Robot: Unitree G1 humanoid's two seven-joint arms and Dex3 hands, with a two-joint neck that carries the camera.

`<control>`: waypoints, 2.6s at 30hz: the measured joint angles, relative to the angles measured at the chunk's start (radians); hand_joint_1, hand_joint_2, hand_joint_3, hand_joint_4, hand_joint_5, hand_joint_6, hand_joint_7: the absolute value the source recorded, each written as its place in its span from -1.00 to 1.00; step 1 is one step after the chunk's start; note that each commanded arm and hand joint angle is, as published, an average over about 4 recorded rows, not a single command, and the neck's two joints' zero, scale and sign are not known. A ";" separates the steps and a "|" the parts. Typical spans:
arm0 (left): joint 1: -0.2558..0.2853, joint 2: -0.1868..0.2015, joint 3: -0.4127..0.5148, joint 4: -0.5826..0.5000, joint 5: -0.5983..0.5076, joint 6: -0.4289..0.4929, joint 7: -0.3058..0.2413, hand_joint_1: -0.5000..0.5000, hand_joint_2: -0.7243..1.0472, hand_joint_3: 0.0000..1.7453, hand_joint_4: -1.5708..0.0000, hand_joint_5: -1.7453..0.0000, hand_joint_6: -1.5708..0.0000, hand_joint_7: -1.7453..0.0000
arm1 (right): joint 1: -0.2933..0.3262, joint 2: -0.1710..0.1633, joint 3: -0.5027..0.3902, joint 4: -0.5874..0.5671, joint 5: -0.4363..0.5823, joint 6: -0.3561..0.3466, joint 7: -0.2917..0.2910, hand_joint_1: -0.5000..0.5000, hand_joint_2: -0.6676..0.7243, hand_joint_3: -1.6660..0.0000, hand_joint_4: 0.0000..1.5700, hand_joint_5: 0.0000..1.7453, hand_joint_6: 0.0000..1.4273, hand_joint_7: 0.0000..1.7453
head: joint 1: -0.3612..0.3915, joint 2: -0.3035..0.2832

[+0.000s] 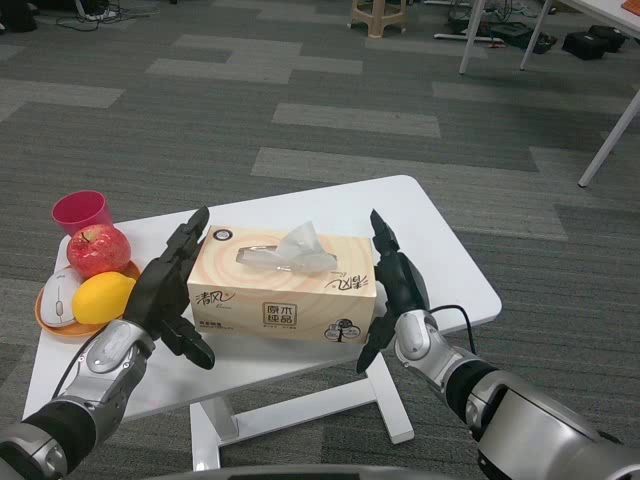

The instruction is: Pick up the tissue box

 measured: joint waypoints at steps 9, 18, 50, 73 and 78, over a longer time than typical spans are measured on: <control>0.000 -0.001 0.002 -0.054 0.003 0.000 0.001 1.00 -0.60 -1.00 1.00 0.76 1.00 1.00 | 0.019 -0.029 -0.016 -0.064 -0.004 -0.011 0.022 -0.83 1.00 1.00 0.49 -1.00 -1.00 -1.00 | 0.005 0.006; 0.000 0.001 0.012 -0.092 0.004 0.000 0.003 1.00 -0.60 -1.00 1.00 0.76 1.00 1.00 | 0.024 -0.065 -0.023 -0.132 -0.007 -0.015 0.029 -0.83 1.00 1.00 0.45 -1.00 -1.00 -1.00 | 0.011 0.014; 0.023 0.038 0.022 -0.190 -0.012 -0.001 0.010 1.00 -0.60 -1.00 1.00 0.65 1.00 1.00 | -0.032 -0.136 -0.027 -0.197 -0.010 -0.015 0.068 -0.83 1.00 0.95 0.20 -1.00 -1.00 -1.00 | 0.021 0.019; 0.073 0.049 0.021 -0.260 -0.020 0.000 0.023 1.00 -0.60 -1.00 1.00 0.65 1.00 1.00 | -0.063 -0.187 -0.027 -0.224 -0.010 -0.015 0.077 -0.83 1.00 1.00 0.17 -1.00 -1.00 -1.00 | 0.026 0.017; 0.078 0.050 0.021 -0.278 -0.020 0.000 0.028 1.00 -0.60 -1.00 1.00 0.65 1.00 1.00 | -0.064 -0.189 -0.024 -0.225 -0.010 -0.015 0.077 -0.83 1.00 1.00 0.18 -1.00 -1.00 -1.00 | 0.029 0.020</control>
